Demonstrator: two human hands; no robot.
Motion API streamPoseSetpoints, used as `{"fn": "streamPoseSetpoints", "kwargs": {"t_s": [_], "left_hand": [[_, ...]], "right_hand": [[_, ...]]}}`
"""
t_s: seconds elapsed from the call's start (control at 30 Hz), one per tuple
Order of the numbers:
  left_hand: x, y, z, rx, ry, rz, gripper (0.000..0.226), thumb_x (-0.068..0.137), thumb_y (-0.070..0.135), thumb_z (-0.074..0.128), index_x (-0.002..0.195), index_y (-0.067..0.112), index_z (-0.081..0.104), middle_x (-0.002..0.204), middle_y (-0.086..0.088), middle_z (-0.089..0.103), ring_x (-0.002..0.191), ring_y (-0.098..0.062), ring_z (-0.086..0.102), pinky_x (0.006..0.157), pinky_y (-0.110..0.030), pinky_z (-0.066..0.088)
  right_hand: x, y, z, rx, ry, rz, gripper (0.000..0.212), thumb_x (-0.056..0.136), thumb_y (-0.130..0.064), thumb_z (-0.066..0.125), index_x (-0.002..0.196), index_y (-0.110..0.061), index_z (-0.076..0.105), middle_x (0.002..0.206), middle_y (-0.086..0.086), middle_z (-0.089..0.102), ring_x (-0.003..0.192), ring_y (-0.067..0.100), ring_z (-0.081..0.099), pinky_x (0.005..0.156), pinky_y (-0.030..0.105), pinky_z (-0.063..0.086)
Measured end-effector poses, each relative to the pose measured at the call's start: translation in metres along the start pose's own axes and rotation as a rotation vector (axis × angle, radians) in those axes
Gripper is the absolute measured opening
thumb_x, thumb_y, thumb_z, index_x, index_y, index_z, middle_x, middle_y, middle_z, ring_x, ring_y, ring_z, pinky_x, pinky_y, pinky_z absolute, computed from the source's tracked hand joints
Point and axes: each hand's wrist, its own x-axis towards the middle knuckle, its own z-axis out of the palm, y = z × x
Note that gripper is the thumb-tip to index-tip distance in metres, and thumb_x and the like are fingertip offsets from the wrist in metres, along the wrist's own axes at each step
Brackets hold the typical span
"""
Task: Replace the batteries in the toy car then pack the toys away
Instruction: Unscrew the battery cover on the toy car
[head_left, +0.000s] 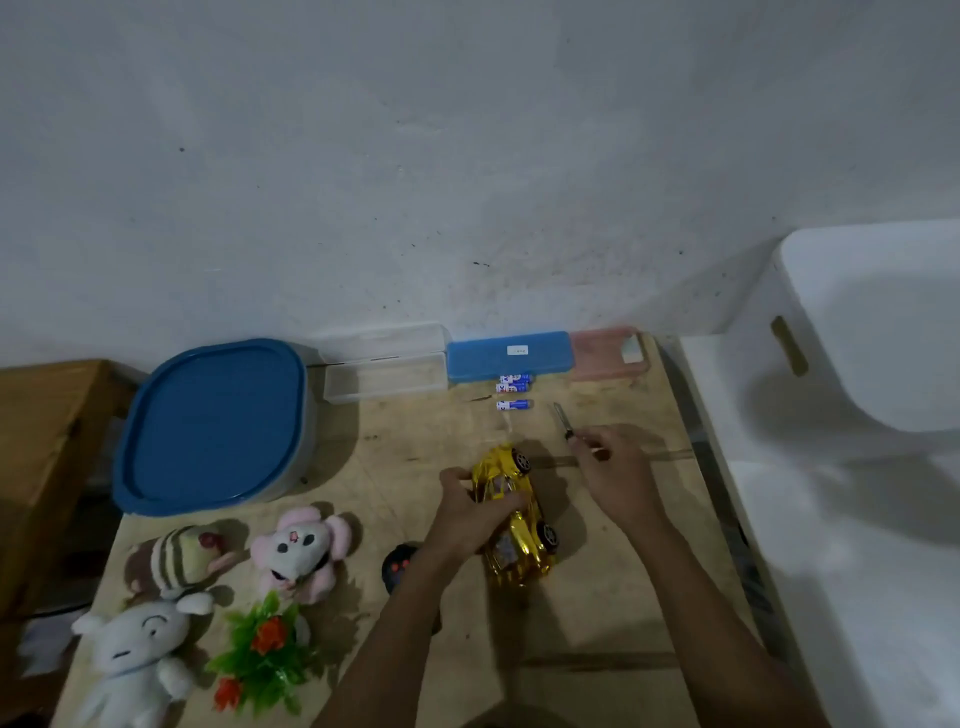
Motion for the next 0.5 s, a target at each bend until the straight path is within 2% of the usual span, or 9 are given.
{"fn": "streamPoseSetpoints", "kwargs": {"t_s": [0.07,0.13,0.17,0.2,0.27,0.37,0.43,0.5], "left_hand": [[-0.007,0.004,-0.008,-0.217,-0.044,-0.034,0.067,0.079,0.035,0.079,0.132,0.015,0.042,0.112,-0.009,0.065,0.091,-0.024,0.067,0.069,-0.037,0.056],[-0.014,0.005,-0.014,-0.438,-0.13,-0.045,0.063,0.08,0.041,0.072,0.132,0.01,0.052,0.109,-0.015,0.068,0.091,-0.029,0.069,0.077,-0.043,0.058],[-0.02,0.008,-0.016,-0.509,-0.155,-0.035,0.055,0.085,0.041,0.065,0.129,0.008,0.057,0.107,-0.016,0.071,0.089,-0.029,0.07,0.076,-0.042,0.058],[-0.026,0.011,-0.018,-0.563,-0.178,-0.027,0.048,0.089,0.039,0.058,0.125,0.007,0.06,0.103,-0.016,0.073,0.086,-0.029,0.072,0.073,-0.04,0.058],[-0.034,0.016,-0.021,-0.602,-0.213,0.007,0.049,0.084,0.039,0.055,0.121,0.008,0.064,0.1,-0.016,0.076,0.084,-0.028,0.074,0.069,-0.038,0.058],[-0.042,0.021,-0.023,-0.583,-0.206,0.089,0.046,0.088,0.041,0.056,0.12,0.009,0.066,0.103,-0.016,0.076,0.09,-0.028,0.075,0.07,-0.037,0.06],[-0.046,0.023,-0.027,-0.568,-0.177,0.14,0.047,0.088,0.041,0.058,0.121,0.008,0.066,0.113,-0.019,0.074,0.102,-0.032,0.073,0.082,-0.041,0.06],[-0.046,0.023,-0.035,-0.542,-0.163,0.159,0.049,0.089,0.041,0.06,0.123,0.007,0.066,0.12,-0.022,0.07,0.111,-0.036,0.068,0.099,-0.049,0.053]], "right_hand": [[-0.022,-0.017,-0.004,0.203,-0.258,0.027,0.016,0.093,-0.03,0.061,0.108,-0.03,0.067,0.107,-0.011,0.065,0.105,0.009,0.061,0.079,0.013,0.046],[-0.043,-0.029,0.001,0.317,-0.476,0.026,0.027,0.091,-0.04,0.061,0.119,-0.038,0.063,0.121,-0.011,0.064,0.111,0.005,0.06,0.091,0.025,0.05],[-0.051,-0.034,0.005,0.364,-0.535,0.013,0.036,0.089,-0.044,0.062,0.125,-0.041,0.06,0.126,-0.01,0.062,0.114,0.005,0.059,0.092,0.028,0.052],[-0.057,-0.039,0.009,0.419,-0.556,-0.004,0.043,0.087,-0.048,0.064,0.129,-0.042,0.056,0.128,-0.008,0.06,0.115,0.006,0.059,0.091,0.028,0.053],[-0.066,-0.047,0.017,0.473,-0.535,-0.052,0.047,0.083,-0.049,0.065,0.128,-0.047,0.054,0.131,-0.004,0.056,0.117,0.009,0.058,0.09,0.027,0.054],[-0.07,-0.056,0.024,0.334,-0.463,-0.164,0.043,0.085,-0.05,0.066,0.126,-0.053,0.053,0.135,-0.007,0.046,0.125,0.01,0.049,0.099,0.034,0.05],[-0.072,-0.063,0.025,0.269,-0.407,-0.202,0.044,0.087,-0.044,0.065,0.129,-0.047,0.052,0.134,-0.011,0.041,0.126,0.008,0.045,0.1,0.03,0.048],[-0.075,-0.071,0.024,0.202,-0.367,-0.252,0.049,0.087,-0.041,0.066,0.134,-0.04,0.051,0.134,-0.012,0.038,0.124,0.005,0.043,0.094,0.016,0.046]]}}
